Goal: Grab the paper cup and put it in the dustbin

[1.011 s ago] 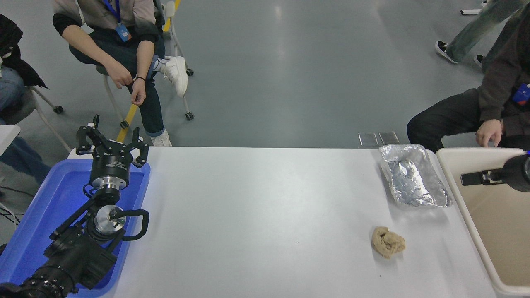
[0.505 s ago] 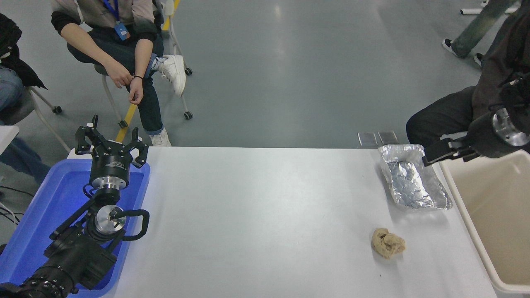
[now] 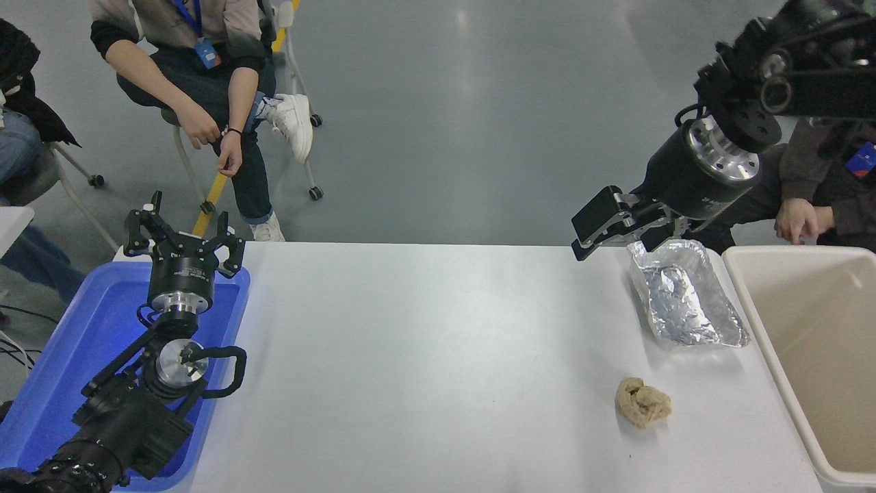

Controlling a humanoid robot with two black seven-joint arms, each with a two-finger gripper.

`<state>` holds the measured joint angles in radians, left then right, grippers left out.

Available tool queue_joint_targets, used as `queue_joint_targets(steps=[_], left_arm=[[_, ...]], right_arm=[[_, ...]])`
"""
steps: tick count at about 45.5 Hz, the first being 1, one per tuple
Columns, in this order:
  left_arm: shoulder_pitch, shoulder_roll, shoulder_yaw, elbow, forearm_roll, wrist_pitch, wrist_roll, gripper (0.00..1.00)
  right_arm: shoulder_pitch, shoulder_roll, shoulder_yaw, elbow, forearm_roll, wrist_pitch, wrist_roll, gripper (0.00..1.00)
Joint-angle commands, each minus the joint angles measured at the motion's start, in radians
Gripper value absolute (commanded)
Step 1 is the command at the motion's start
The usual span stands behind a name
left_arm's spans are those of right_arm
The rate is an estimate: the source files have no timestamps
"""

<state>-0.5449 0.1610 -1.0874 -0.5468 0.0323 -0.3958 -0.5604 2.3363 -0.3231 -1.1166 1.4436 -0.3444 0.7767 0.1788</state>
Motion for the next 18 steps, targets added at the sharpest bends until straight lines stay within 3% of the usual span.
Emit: queue_joint_targets(steps=[1, 9, 18], left_arm=[[0.0, 0.0, 0.0, 0.001, 0.0, 0.0, -0.001, 0.99], [0.0, 0.0, 0.0, 0.001, 0.0, 0.0, -0.001, 0.99], [0.0, 0.0, 0.0, 0.001, 0.0, 0.0, -0.001, 0.99]], right_arm=[[0.184, 0.029, -0.158, 0.159, 0.044, 0.009, -0.001, 1.0], [0.232, 0.015, -0.203, 0.192, 0.058, 0.009, -0.001, 1.0], [0.232, 0.075, -0.203, 0.184, 0.125, 0.009, 0.001, 1.0]])
